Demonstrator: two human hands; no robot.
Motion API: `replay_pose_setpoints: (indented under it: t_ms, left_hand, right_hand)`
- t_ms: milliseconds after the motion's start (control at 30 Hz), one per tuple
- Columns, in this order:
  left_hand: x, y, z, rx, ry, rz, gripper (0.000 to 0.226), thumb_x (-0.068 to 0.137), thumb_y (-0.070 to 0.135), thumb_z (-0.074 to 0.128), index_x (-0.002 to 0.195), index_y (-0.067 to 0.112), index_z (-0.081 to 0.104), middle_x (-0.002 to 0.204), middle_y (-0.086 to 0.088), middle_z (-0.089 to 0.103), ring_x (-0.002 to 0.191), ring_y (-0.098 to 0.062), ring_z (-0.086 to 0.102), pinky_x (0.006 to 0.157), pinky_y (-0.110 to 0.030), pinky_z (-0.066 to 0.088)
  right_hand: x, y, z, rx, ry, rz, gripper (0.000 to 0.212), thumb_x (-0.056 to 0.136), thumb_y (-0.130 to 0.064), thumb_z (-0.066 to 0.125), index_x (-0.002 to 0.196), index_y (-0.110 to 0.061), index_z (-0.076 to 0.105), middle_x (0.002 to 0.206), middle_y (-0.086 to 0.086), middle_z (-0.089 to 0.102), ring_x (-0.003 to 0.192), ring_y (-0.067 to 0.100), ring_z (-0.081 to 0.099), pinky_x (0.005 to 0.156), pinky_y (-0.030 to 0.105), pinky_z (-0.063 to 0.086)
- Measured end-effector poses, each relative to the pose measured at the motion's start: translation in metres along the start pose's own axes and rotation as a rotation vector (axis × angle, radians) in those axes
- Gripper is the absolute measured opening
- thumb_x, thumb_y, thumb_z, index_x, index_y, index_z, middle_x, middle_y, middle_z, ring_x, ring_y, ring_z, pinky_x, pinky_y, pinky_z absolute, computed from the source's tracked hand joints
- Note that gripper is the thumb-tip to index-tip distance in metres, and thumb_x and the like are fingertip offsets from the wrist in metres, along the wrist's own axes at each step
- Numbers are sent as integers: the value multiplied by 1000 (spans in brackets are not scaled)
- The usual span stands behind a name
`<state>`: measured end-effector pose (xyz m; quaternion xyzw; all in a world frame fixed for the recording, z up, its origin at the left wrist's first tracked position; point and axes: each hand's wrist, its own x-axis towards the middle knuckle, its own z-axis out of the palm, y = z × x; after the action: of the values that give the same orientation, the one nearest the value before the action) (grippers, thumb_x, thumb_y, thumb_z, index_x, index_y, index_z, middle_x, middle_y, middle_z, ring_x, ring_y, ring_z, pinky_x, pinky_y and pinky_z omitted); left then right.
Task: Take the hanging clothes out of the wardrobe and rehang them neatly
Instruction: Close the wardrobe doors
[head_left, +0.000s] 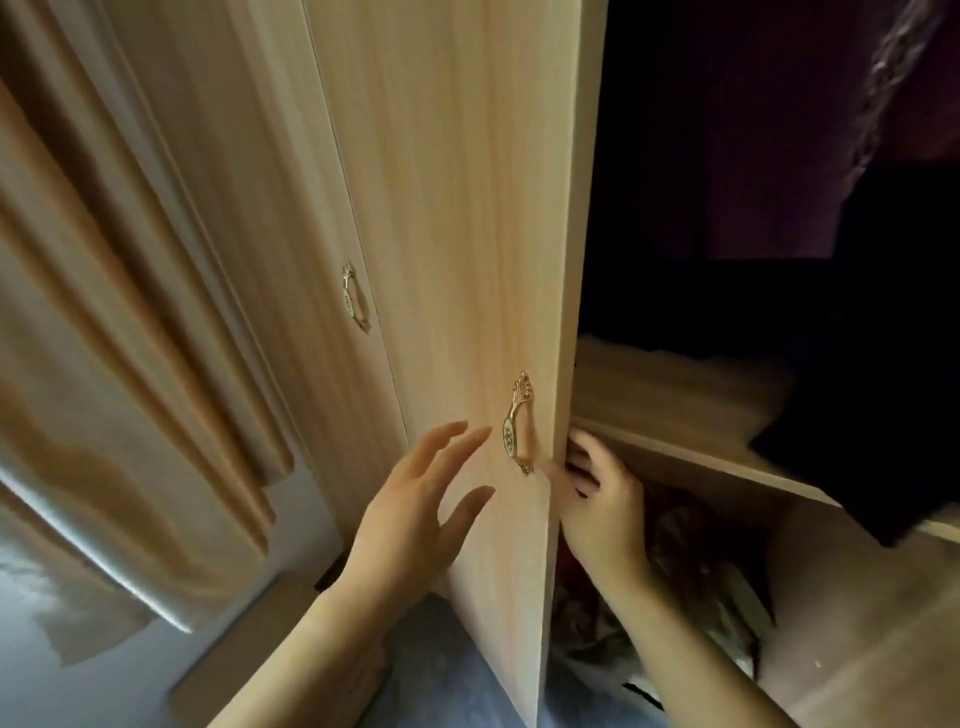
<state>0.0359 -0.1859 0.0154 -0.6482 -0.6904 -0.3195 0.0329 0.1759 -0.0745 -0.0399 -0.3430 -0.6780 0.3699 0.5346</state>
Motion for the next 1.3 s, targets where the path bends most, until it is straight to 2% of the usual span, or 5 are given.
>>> replay_pose_setpoints:
  t_ms: [367, 500, 733, 933, 1300]
  left_hand:
    - [124, -26, 37, 135, 100, 97, 69, 87, 48, 49, 145, 46, 10, 157, 7, 8, 143, -21, 13, 109, -42, 17]
    - [151, -39, 64, 71, 148, 208, 86, 84, 33, 65, 146, 44, 7, 157, 4, 2, 141, -14, 9, 105, -40, 26]
    - [200, -81, 101, 187, 337, 452, 62, 87, 32, 55, 143, 31, 29, 151, -12, 25, 130, -38, 34, 106, -52, 31]
    - [231, -98, 114, 253, 401, 540, 64, 84, 33, 61, 140, 38, 30, 150, -4, 28, 124, -30, 38, 103, -52, 29]
    - [246, -119, 135, 210, 477, 649, 55, 92, 44, 51, 142, 40, 30, 158, 6, 6, 143, -16, 12, 108, -45, 14]
  right_hand:
    - [53, 31, -25, -309, 17, -323, 90, 84, -7, 66, 146, -44, 12, 137, 6, 47, 125, 16, 47, 97, 20, 45]
    - [75, 40, -37, -373, 2, -301, 85, 86, -8, 60, 147, -39, 11, 132, 4, 47, 119, -3, 38, 92, -2, 31]
    - [112, 63, -41, -376, 112, -272, 69, 88, -22, 53, 146, -37, 19, 114, -7, 50, 102, 7, 55, 80, 26, 54]
    - [138, 71, -44, -438, 150, -209, 81, 83, -12, 57, 143, -49, 18, 117, -38, 44, 98, -1, 57, 81, 14, 50]
    - [130, 75, -36, -461, 264, -124, 66, 87, -29, 53, 143, -45, 23, 118, -16, 57, 105, 6, 58, 85, 19, 51]
